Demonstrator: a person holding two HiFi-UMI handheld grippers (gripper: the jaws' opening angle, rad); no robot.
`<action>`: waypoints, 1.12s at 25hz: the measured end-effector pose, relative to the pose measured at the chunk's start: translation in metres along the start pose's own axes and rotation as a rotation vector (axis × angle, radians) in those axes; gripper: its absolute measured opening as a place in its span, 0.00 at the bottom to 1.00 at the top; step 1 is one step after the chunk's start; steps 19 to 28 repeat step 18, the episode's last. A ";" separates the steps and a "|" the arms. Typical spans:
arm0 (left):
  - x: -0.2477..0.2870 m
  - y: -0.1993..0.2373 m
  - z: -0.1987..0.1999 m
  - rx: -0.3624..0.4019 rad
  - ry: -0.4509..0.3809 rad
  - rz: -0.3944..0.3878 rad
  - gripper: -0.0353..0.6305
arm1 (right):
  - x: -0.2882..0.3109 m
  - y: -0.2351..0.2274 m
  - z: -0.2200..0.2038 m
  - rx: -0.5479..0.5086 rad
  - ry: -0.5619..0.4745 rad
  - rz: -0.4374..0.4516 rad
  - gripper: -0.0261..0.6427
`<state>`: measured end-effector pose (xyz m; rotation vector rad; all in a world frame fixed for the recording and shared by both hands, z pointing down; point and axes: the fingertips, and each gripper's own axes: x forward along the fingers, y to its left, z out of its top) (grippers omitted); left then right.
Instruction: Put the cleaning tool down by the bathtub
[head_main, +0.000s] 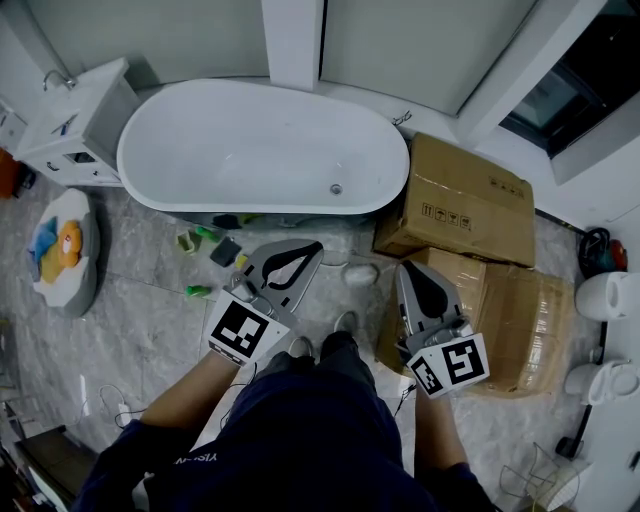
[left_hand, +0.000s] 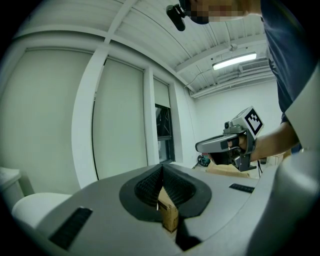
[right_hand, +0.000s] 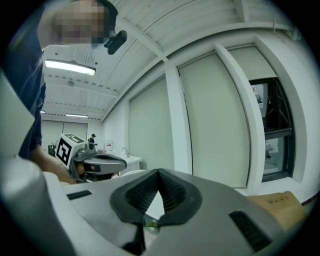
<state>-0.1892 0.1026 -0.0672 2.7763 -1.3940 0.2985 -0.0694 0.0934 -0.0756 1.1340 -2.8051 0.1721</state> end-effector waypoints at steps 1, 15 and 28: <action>-0.001 0.001 -0.001 0.003 0.003 0.000 0.10 | 0.001 0.001 0.000 -0.001 0.001 0.001 0.04; 0.001 0.007 -0.002 -0.028 -0.012 0.004 0.10 | 0.009 0.002 -0.002 -0.010 0.023 0.013 0.04; 0.001 0.007 -0.002 -0.018 -0.006 0.001 0.10 | 0.010 0.002 -0.001 -0.014 0.023 0.014 0.04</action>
